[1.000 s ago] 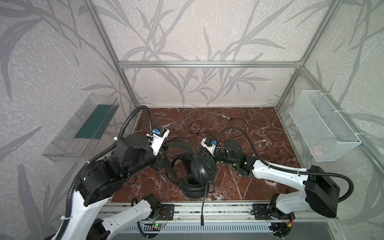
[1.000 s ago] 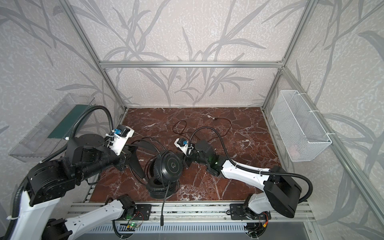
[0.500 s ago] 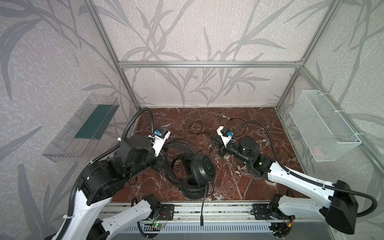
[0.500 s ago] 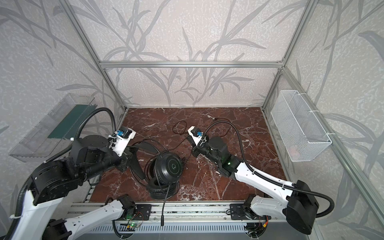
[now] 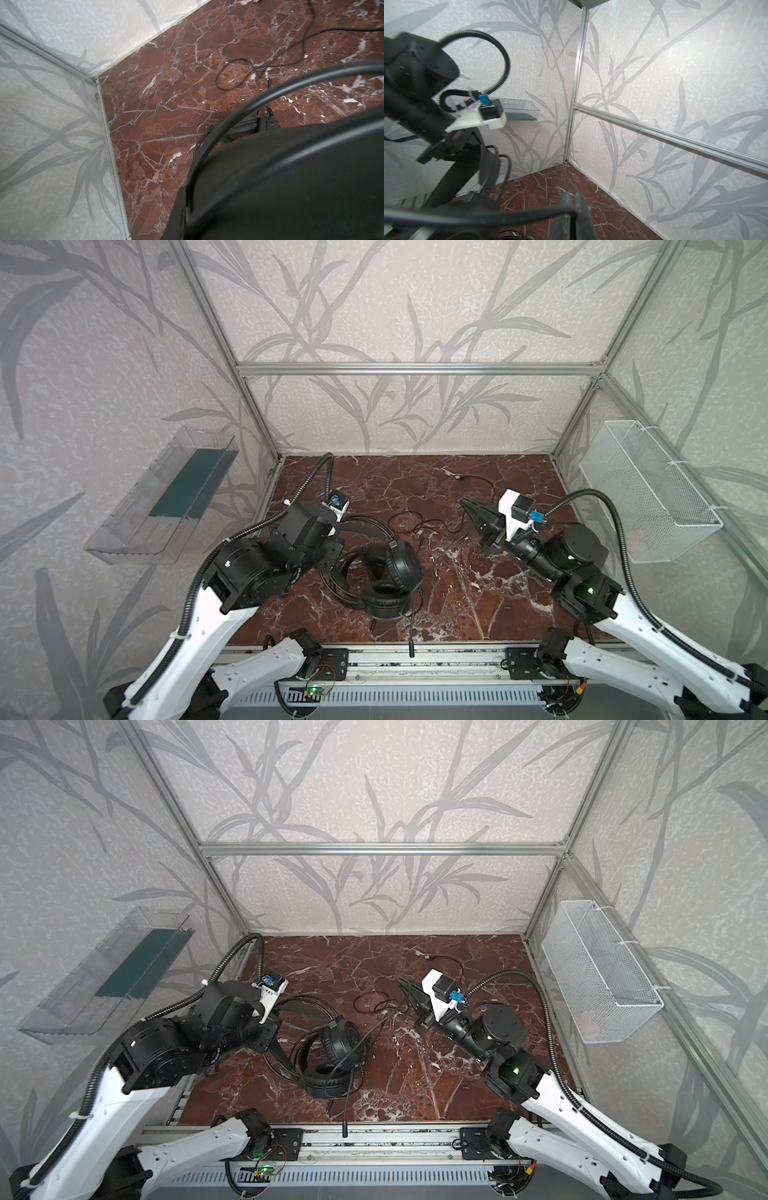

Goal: Wrap the headphones

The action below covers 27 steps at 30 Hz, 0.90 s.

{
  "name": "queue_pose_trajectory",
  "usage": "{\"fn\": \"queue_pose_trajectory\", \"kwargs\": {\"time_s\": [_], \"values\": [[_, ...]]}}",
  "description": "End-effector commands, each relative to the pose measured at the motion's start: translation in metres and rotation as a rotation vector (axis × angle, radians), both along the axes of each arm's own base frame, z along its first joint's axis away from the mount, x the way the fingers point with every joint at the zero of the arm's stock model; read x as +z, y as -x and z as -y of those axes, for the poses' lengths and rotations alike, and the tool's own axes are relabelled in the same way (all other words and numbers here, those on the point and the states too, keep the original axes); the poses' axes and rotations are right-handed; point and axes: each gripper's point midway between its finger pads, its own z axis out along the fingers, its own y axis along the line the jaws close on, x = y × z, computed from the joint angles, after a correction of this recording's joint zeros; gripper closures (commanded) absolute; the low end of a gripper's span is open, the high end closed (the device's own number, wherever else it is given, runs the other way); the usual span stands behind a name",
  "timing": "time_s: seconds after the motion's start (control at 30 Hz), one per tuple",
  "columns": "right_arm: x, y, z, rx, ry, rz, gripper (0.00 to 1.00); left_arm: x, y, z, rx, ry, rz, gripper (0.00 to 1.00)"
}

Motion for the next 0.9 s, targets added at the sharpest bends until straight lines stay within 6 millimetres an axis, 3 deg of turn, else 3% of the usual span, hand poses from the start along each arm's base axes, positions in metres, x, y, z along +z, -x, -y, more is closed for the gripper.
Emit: {"fn": "queue_pose_trajectory", "kwargs": {"time_s": [0.0,0.27,0.47,0.6,0.73,0.87], "values": [[0.002,0.036,-0.003,0.177,0.016,-0.006,1.00,0.010,-0.011,-0.011,0.122,0.025,0.028,1.00],[-0.036,0.092,-0.007,0.421,0.081,-0.125,1.00,0.008,-0.026,-0.031,0.309,0.029,-0.008,1.00],[-0.087,0.097,-0.014,0.394,0.169,-0.215,1.00,0.008,-0.032,-0.037,0.383,0.088,-0.027,1.00],[-0.117,0.061,0.001,0.164,0.167,-0.281,1.00,0.013,-0.032,-0.040,0.407,0.138,-0.013,1.00],[-0.154,0.003,0.040,-0.255,0.161,-0.371,1.00,0.020,-0.030,-0.047,0.449,0.199,0.008,1.00],[-0.184,-0.032,0.077,-0.560,0.162,-0.459,1.00,0.030,-0.026,-0.042,0.436,0.298,0.018,1.00]]}}
